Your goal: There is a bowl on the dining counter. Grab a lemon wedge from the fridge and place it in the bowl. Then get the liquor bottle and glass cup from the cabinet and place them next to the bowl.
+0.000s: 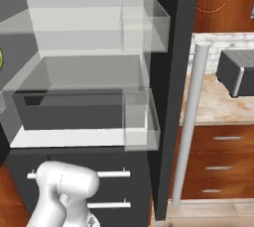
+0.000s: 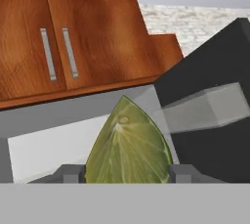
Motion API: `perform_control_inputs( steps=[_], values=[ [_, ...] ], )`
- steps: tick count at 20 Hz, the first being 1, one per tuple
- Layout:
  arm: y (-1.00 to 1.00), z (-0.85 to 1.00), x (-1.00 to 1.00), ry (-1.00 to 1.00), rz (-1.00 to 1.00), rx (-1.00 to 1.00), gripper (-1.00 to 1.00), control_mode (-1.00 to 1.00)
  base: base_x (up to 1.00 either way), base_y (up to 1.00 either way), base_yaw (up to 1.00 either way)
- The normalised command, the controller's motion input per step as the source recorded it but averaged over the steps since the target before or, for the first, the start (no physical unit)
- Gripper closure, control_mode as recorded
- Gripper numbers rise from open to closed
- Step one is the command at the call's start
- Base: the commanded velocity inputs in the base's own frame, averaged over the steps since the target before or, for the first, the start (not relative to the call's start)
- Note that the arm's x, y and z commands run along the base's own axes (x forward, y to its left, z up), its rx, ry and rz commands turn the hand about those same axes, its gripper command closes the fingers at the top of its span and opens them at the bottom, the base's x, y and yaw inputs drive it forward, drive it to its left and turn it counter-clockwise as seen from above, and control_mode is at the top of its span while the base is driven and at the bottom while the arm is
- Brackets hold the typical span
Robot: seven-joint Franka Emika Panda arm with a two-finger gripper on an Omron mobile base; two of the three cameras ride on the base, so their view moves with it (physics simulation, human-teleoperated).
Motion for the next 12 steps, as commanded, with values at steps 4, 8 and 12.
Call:
perform_control_inputs(
  steps=[4,8,12],
  values=[
    [0.00,0.00,0.00,0.00,0.00,0.00,1.00,1.00,-0.43,0.30,-0.50],
    [0.00,0.00,0.00,0.00,0.00,0.00,1.00,1.00,-0.44,0.56,-0.47],
    [0.00,0.00,0.00,0.00,0.00,0.00,1.00,1.00,-0.63,0.57,-0.42]
  ],
)
